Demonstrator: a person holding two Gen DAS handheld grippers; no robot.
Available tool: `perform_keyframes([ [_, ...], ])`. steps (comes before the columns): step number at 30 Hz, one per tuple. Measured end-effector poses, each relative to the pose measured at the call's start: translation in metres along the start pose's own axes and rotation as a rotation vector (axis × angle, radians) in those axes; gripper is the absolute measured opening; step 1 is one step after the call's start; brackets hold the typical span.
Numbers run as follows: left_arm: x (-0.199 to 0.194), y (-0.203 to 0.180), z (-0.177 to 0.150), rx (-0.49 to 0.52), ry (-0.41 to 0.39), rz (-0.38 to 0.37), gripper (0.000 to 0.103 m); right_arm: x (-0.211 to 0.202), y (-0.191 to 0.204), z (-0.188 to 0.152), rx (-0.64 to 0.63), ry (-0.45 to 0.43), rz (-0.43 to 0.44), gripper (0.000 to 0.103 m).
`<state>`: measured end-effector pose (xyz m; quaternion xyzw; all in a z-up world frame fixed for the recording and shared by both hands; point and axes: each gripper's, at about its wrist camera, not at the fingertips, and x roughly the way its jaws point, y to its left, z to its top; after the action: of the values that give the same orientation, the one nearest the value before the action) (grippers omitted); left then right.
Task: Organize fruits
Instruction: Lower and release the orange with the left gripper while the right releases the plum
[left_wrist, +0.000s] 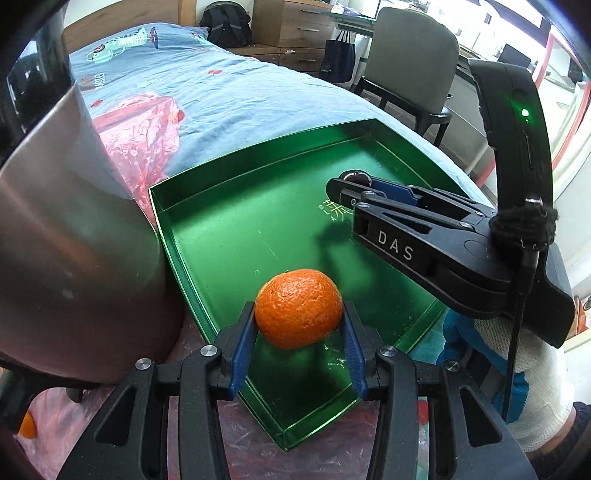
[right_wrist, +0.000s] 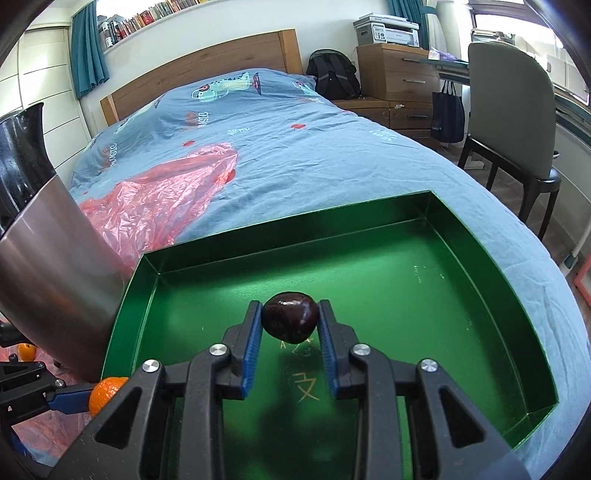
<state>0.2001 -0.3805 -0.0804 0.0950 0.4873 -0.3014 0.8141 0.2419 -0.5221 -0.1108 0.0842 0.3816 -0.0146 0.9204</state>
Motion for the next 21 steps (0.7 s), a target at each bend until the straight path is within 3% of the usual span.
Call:
perform_keyframes([
  [6,0.024,0.008,-0.002,-0.044,0.034,-0.013,0.039,0.012,0.000,-0.002,0.006,0.015,-0.006,0.016],
  [13,0.028,0.003,-0.010,-0.026,0.034,0.007,0.040,0.020,0.000,-0.002,0.007,0.043,-0.045,0.017],
  [17,0.033,0.000,-0.007,-0.023,0.048,-0.007,0.046,0.024,0.002,-0.001,-0.006,0.077,-0.078,0.018],
  [19,0.032,-0.001,-0.004,-0.023,0.055,-0.005,0.047,0.025,0.003,0.000,-0.010,0.090,-0.089,0.028],
  [21,0.030,-0.003,-0.001,-0.016,0.052,0.009,0.050,0.025,0.005,0.002,-0.022,0.102,-0.094,0.057],
])
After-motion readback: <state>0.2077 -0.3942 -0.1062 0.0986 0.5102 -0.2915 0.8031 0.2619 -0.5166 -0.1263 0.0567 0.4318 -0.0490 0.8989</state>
